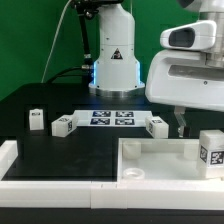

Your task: Assemble one leg

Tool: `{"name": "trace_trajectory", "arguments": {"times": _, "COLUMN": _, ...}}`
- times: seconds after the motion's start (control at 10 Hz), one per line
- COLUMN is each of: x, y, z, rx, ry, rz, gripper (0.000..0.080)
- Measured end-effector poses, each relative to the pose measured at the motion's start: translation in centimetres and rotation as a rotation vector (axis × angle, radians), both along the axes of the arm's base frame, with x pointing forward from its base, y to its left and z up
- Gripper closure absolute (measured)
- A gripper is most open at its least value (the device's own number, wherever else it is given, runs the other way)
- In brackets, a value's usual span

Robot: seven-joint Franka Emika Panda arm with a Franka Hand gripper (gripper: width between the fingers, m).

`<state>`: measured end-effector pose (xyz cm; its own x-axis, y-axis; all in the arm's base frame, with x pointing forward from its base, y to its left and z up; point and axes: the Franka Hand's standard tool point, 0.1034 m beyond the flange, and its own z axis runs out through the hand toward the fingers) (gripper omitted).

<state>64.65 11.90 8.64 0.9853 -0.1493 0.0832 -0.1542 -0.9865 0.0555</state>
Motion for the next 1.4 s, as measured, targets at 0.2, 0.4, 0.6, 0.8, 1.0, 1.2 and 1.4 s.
{"name": "trace_trajectory", "arguments": {"times": 0.2, "x": -0.21, "y": 0.38, "z": -0.16, "rx": -0.018, "ry": 0.017, "rz": 0.199, "gripper": 0.0150}}
{"name": "trace_trajectory", "arguments": {"times": 0.4, "x": -0.18, "y": 0.20, "z": -0.16, "rx": -0.034, "ry": 0.027, "rz": 0.341, "gripper": 0.0150}}
{"name": "trace_trajectory", "arguments": {"times": 0.6, "x": -0.09, "y": -0.17, "z": -0.15, "rx": -0.034, "ry": 0.026, "rz": 0.321, "gripper": 0.0157}}
{"name": "trace_trajectory", "arguments": {"times": 0.8, "x": -0.09, "y": -0.19, "z": -0.17, "rx": -0.034, "ry": 0.027, "rz": 0.321, "gripper": 0.0304}}
{"name": "trace_trajectory", "arguments": {"times": 1.0, "x": -0.11, "y": -0.18, "z": -0.21, "rx": -0.029, "ry": 0.023, "rz": 0.260, "gripper": 0.0505}}
{"name": "trace_trajectory", "arguments": {"times": 1.2, "x": -0.20, "y": -0.01, "z": -0.33, "rx": -0.017, "ry": 0.015, "rz": 0.090, "gripper": 0.0505}}
{"name": "trace_trajectory", "arguments": {"times": 1.4, "x": -0.21, "y": -0.26, "z": -0.40, "rx": 0.001, "ry": 0.000, "rz": -0.251, "gripper": 0.0505}}
